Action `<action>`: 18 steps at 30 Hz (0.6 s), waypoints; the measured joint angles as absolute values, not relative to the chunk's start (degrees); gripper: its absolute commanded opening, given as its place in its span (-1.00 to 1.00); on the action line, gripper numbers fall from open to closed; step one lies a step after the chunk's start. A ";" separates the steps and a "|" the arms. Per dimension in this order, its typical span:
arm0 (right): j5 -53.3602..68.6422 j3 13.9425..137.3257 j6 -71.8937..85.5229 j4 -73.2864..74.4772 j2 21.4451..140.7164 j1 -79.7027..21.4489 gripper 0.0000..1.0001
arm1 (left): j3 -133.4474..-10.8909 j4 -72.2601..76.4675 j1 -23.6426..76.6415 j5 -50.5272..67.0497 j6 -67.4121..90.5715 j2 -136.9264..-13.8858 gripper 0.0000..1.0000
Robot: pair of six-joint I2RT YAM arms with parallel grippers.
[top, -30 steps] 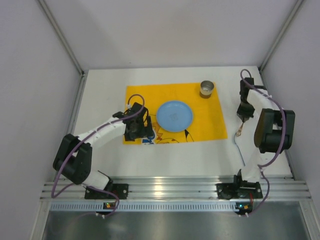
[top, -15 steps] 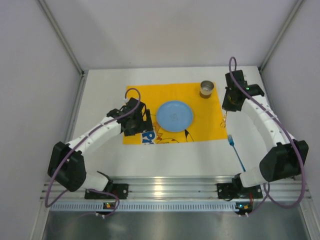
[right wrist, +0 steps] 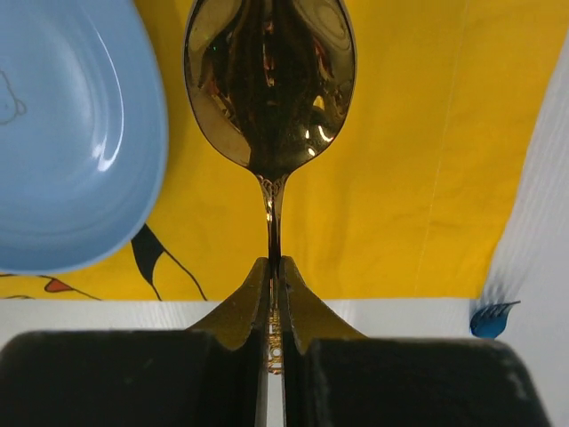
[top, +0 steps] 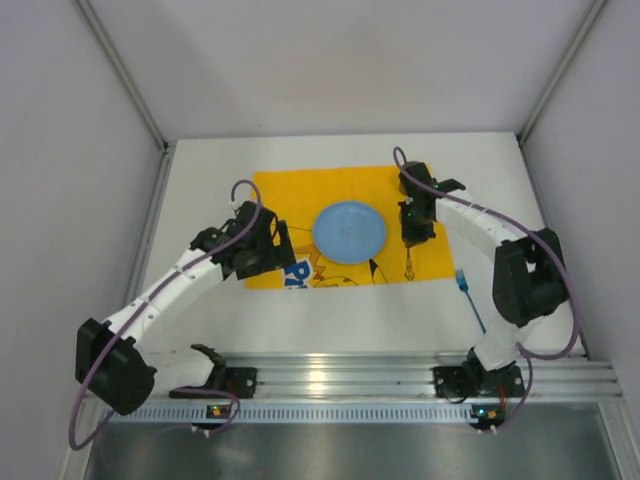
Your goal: Set the dinner table for one person
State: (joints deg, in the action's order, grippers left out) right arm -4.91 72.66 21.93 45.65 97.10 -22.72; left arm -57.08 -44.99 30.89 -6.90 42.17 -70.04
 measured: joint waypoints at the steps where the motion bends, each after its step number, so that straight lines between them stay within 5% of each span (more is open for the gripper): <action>1: -4.99 73.89 21.41 45.10 98.52 -22.72 -1.00 | -56.86 -45.32 30.89 -7.05 42.33 -69.30 0.97; 14: -8.01 79.83 19.09 42.83 109.16 -22.72 -0.93 | -54.50 -50.76 30.89 -9.85 44.16 -63.46 0.97; 17: -9.06 80.38 19.33 42.52 110.34 -22.72 -0.72 | -54.50 -51.31 30.92 -9.91 44.31 -63.51 0.97; 18: -9.37 80.38 19.35 42.41 110.52 -22.72 -0.41 | -54.50 -51.44 30.89 -9.91 44.34 -63.53 0.97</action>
